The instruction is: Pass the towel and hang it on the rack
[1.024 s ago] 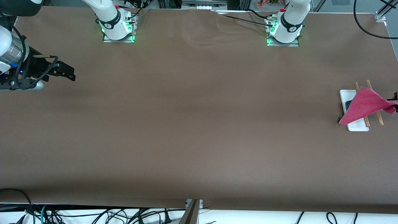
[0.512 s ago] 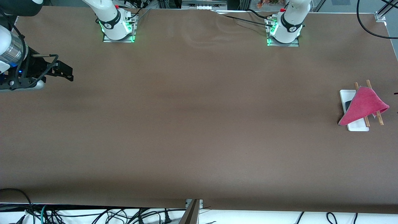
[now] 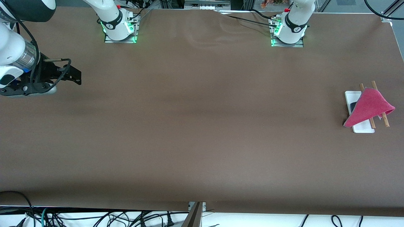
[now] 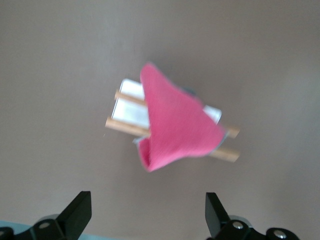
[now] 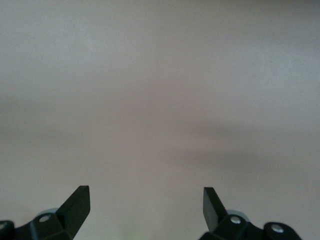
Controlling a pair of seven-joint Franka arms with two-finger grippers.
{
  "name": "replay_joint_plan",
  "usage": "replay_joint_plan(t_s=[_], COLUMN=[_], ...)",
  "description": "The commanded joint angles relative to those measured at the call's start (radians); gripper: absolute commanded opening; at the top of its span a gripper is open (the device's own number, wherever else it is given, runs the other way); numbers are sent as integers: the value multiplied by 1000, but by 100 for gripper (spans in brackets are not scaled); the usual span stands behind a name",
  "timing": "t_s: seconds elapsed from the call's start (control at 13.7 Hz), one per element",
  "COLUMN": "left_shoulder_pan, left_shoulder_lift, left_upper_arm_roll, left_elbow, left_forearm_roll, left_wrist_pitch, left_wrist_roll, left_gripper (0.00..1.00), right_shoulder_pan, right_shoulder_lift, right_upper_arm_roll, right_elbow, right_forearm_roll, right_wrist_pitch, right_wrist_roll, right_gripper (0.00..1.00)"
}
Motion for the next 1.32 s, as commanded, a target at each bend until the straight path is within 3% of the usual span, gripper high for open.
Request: replay_joint_plan(t_s=[0.0,0.51,0.8,0.95,1.1,1.24], left_shoulder_pan=[-89,-327,-468,-535,-566,-583], left_shoulder_lift=[-28,-136,-303,-392,-463,-488], left_upper_arm_roll=[4,-13,-13,-13,-10,10], left_elbow=[37,-3,-173,-295,-421,-459], left_forearm_roll=[-47,-121,-136,-147,-152,-189], left_wrist_pitch=[-133,-184,-161,-35,108,127], left_wrist_roll=[-240,-803,-1357,-1609,-1720,-1717], left_gripper=[100,100,100,100,100,100], right_shoulder_pan=[2,-6,-9,-7,-7,-7], right_shoulder_lift=[5,8,10,13,13,13], right_upper_arm_roll=[4,-1,-4,-5,-5,-4], right_elbow=[22,22,19,20,20,20], right_forearm_roll=[-11,17,17,17,17,17], right_wrist_pitch=[-15,-17,-18,-18,-17,-17], right_wrist_roll=[70,89,89,89,87,89], right_gripper=[100,100,100,100,100,100])
